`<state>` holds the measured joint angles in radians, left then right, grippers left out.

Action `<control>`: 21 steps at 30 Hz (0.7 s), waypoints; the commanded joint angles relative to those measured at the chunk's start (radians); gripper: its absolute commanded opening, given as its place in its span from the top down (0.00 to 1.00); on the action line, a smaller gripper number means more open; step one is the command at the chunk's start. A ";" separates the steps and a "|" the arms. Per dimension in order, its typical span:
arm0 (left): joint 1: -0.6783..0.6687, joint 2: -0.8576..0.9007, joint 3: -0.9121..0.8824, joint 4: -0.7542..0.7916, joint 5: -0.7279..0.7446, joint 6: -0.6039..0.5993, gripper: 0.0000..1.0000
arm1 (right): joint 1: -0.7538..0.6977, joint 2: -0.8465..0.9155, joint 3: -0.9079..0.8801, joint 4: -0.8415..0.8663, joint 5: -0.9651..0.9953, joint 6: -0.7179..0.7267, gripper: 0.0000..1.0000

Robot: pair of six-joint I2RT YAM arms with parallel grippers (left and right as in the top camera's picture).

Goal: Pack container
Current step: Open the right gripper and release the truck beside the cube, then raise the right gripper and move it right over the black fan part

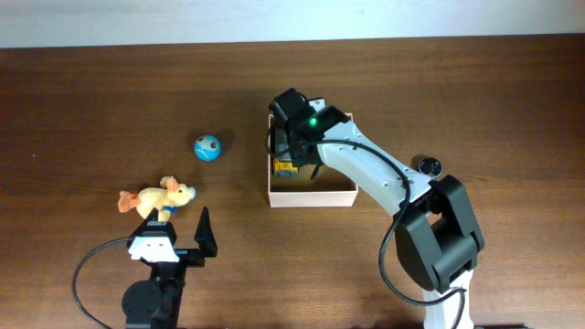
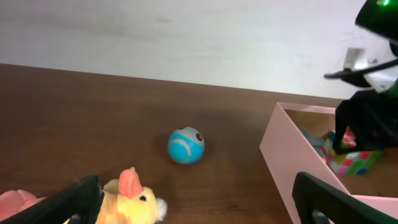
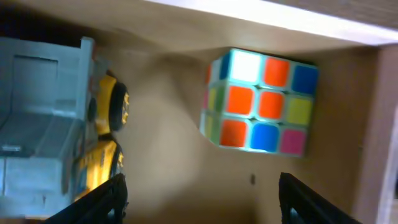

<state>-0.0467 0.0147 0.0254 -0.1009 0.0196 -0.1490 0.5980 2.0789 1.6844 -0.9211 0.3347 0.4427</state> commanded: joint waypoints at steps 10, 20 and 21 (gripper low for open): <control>-0.003 -0.001 -0.006 0.002 0.011 0.020 0.01 | -0.095 -0.254 0.167 -0.244 -0.014 0.050 0.18; -0.003 -0.001 -0.006 0.002 0.011 0.020 0.01 | -0.355 -0.323 0.120 -0.386 -0.099 0.005 0.11; -0.003 -0.001 -0.006 0.002 0.011 0.020 0.01 | -0.375 -0.323 0.098 -0.379 -0.105 0.002 0.11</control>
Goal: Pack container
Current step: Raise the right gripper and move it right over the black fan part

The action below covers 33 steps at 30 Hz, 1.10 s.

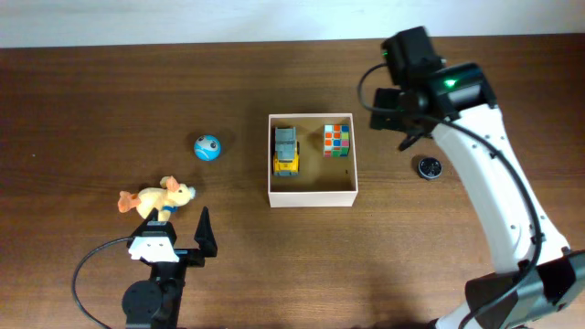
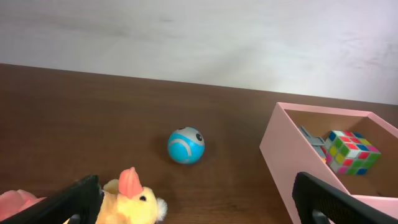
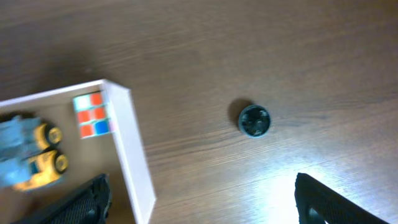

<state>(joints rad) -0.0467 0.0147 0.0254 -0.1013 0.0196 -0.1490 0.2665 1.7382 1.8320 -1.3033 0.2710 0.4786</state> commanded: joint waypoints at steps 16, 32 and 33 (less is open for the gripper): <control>-0.003 -0.001 -0.006 0.003 0.011 0.020 0.01 | -0.278 0.018 -0.594 0.401 -0.276 -0.244 0.03; -0.003 -0.001 -0.006 0.003 0.011 0.020 0.01 | -0.280 0.019 -0.756 0.729 -0.197 -0.343 0.03; -0.003 -0.001 -0.006 0.003 0.011 0.020 0.01 | -0.280 0.019 -0.756 0.732 -0.180 -0.343 0.03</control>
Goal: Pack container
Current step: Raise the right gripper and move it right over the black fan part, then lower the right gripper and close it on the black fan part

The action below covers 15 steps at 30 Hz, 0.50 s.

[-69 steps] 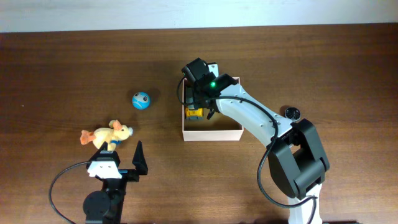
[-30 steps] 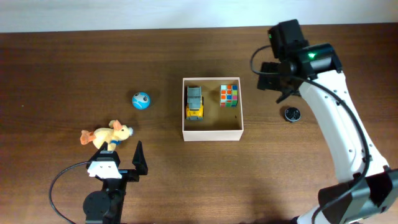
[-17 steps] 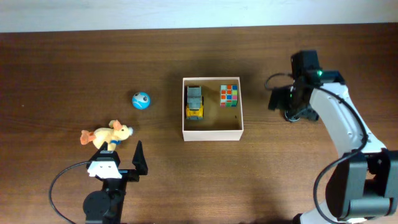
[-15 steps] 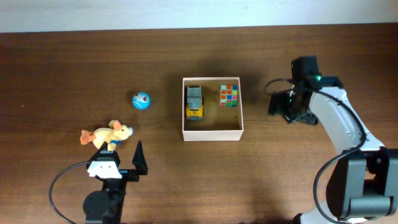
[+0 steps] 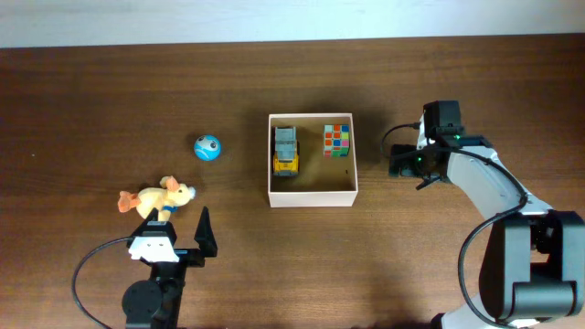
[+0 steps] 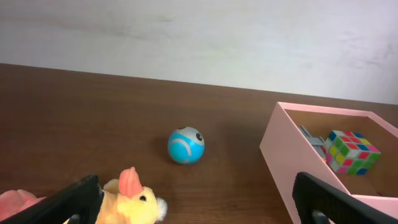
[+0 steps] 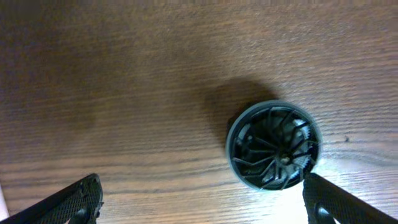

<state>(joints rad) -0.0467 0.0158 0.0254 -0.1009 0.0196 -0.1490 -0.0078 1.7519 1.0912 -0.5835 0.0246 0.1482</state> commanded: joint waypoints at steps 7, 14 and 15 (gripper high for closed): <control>-0.003 -0.002 -0.006 0.002 0.011 0.020 0.01 | -0.007 0.008 -0.027 0.064 0.136 -0.010 0.03; -0.003 -0.002 -0.006 0.002 0.011 0.020 0.01 | -0.008 0.061 -0.070 0.151 0.142 -0.009 0.03; -0.003 -0.002 -0.006 0.002 0.011 0.020 0.01 | -0.009 0.074 -0.071 0.154 0.142 0.003 0.04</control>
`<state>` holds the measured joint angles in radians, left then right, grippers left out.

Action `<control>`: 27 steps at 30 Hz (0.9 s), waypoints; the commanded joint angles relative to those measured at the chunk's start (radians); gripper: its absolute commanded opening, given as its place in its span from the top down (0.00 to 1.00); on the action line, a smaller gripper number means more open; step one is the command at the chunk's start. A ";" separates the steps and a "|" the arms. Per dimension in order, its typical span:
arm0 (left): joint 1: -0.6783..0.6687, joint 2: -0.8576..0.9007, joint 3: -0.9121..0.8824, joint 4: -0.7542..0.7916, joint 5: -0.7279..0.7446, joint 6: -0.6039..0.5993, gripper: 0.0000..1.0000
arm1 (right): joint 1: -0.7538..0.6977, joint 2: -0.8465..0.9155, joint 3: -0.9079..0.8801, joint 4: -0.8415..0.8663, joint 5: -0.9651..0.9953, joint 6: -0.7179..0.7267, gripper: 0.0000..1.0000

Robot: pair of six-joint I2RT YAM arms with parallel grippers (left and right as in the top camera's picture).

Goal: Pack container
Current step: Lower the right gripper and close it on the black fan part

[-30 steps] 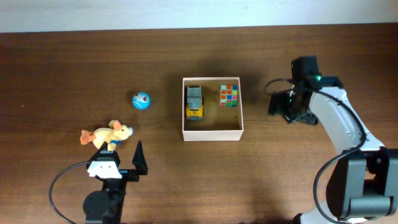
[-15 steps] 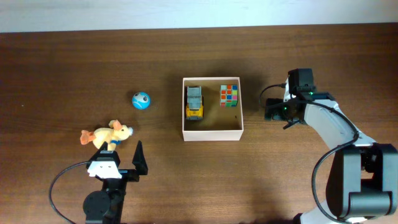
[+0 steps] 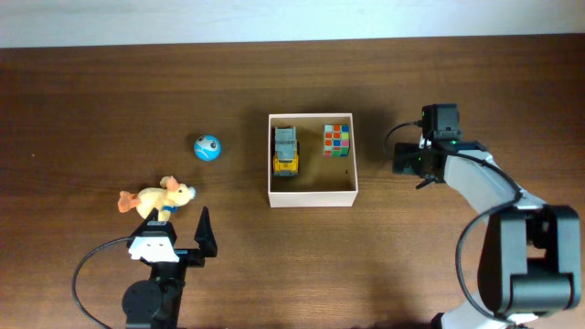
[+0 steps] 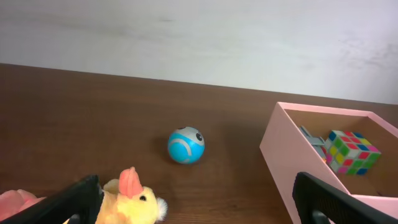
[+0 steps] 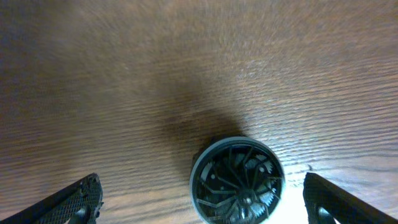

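A pink open box [image 3: 311, 198] stands mid-table with a grey-and-yellow toy truck [image 3: 286, 150] and a colour cube [image 3: 337, 140] inside. To its right, my right gripper [image 3: 422, 162] hangs low and open over a small black round disc [image 5: 237, 181], which lies on the wood between the fingers. The overhead view hides the disc under the arm. A blue ball [image 3: 207, 147] and a yellow plush chick [image 3: 157, 196] lie left of the box. My left gripper [image 4: 199, 205] rests open at the table's front, just behind the chick [image 4: 134, 199].
The box wall [image 4: 280, 163] rises to the right of the left gripper, and the ball [image 4: 186, 146] lies ahead of it. Bare dark wood surrounds the disc. A pale wall runs along the table's far edge.
The right gripper shifted slightly over the disc, which was right of centre between the fingers and now sits lower and nearer the middle. The left arm and the toys are unchanged.
My right gripper was open inside the box, over the cube and truck. It then stood high to the right of the box with the disc in sight. Later it was low over the disc, and it now straddles it. The left arm stayed still.
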<state>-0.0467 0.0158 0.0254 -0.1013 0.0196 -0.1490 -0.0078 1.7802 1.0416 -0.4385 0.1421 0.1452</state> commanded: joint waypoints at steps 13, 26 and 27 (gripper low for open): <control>-0.003 -0.002 -0.006 0.003 0.011 0.020 0.01 | -0.098 0.074 -0.023 0.012 0.008 0.053 0.06; -0.003 -0.002 -0.006 0.003 0.011 0.020 0.01 | -0.111 0.074 -0.023 0.047 -0.037 0.016 0.37; -0.003 -0.002 -0.006 0.003 0.011 0.020 0.01 | -0.111 0.074 -0.023 0.047 -0.037 0.016 0.39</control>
<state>-0.0467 0.0158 0.0254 -0.1013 0.0196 -0.1490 -0.1154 1.8381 1.0290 -0.3981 0.1265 0.1772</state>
